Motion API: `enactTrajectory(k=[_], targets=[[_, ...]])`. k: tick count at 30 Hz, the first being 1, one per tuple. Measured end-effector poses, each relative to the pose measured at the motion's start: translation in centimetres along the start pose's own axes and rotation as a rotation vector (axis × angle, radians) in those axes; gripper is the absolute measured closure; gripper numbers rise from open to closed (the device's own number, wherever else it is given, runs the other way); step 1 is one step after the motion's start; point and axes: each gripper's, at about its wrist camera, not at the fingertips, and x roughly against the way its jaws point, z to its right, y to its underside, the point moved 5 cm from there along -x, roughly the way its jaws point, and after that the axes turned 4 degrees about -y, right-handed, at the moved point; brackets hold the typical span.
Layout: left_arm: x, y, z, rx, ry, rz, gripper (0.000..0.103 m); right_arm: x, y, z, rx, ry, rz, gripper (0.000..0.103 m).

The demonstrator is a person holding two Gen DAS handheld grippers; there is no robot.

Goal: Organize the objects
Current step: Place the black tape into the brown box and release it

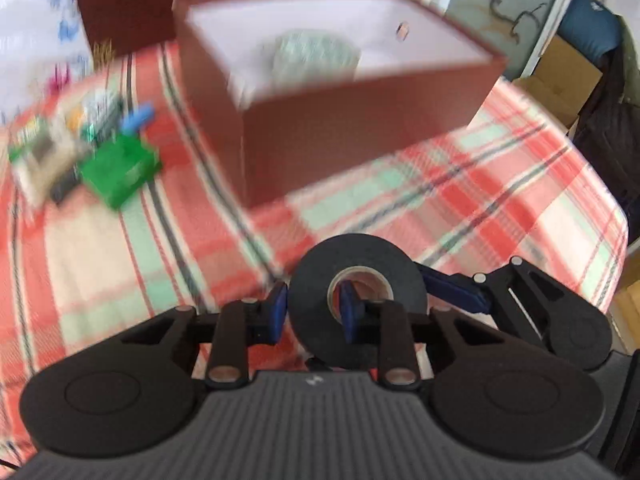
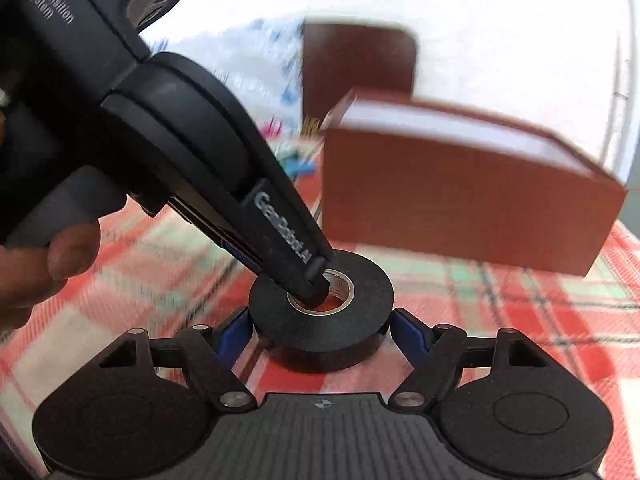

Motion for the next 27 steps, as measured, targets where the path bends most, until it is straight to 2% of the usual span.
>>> enactTrajectory(k=[4, 7, 10, 14, 15, 17, 22, 27], targets=[[3.3, -4.7, 1.0, -0.042, 0.007, 0.143, 0.073, 1.5, -3.7, 1.9, 0.011, 0.070, 0.159, 0.028], [3.9, -8.2, 2.0, -0.067, -0.003, 0.218, 0.073, 1.1, -6.5, 3.6, 0.026, 0.130, 0.231, 0.028], [3.1, -11.2, 2.5, -0.081, -0.044, 0.261, 0.073, -0.6, -8.8, 5.3, 0.018, 0.147, 0.260, 0.028], [0.6, -13.7, 1.7, -0.057, -0.088, 0.245, 0.073, -4.6, -10.3, 7.0, 0.004, 0.149, 0.226, 0.028], [-0.2, -14.0, 1.2, -0.041, -0.110, 0.231, 0.070, -6.1, -10.4, 7.4, -0.005, 0.140, 0.196, 0.028], [-1.5, -13.9, 0.5, -0.016, -0.165, 0.194, 0.066, -7.5, -10.2, 7.8, -0.034, 0.122, 0.199, 0.017], [-1.8, -12.4, 0.8, -0.049, -0.180, 0.175, 0.063, -6.1, -9.6, 7.6, -0.038, 0.167, 0.239, 0.018], [-0.2, -11.4, 2.1, -0.058, -0.165, 0.206, 0.053, -2.9, -8.2, 7.6, -0.086, 0.199, 0.264, 0.019]])
